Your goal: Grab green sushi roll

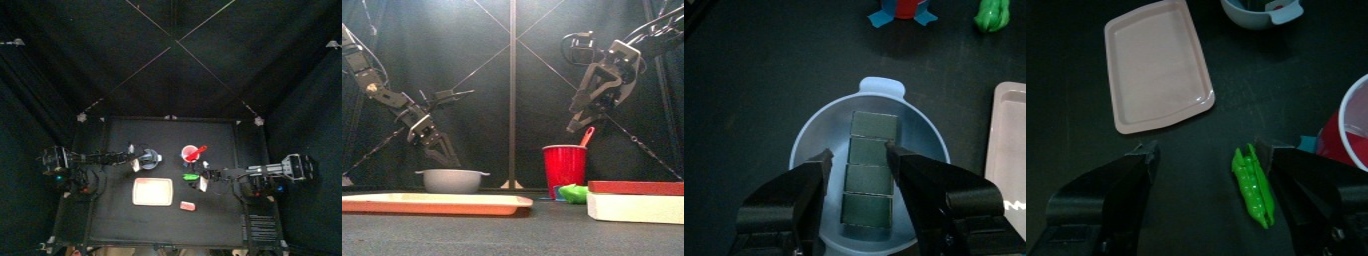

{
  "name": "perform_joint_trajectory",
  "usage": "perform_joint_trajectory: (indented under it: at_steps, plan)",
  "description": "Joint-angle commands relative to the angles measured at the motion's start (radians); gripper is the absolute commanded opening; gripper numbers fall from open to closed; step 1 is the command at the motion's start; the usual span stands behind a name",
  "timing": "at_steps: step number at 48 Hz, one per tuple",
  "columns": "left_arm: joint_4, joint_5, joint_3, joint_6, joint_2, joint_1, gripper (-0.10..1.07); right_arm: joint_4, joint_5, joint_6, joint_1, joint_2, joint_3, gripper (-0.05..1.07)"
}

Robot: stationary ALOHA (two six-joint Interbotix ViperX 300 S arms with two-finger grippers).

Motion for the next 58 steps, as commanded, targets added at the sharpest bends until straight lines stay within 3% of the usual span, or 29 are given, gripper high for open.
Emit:
perform_joint_trajectory:
  at_steps: [1, 41, 58]
  plan:
    - [0.014, -0.003, -0.023, -0.002, 0.002, -0.006, 0.85, 0.002, -0.009, -0.002, -0.002, -0.009, -0.006, 1.04]
    - [0.032, -0.002, -0.025, -0.002, 0.021, -0.006, 0.85, 0.003, -0.009, -0.002, 0.0, -0.009, -0.006, 1.04]
    - [0.049, 0.003, -0.034, 0.0, -0.012, -0.002, 0.87, 0.003, -0.009, -0.002, -0.002, -0.006, -0.012, 1.04]
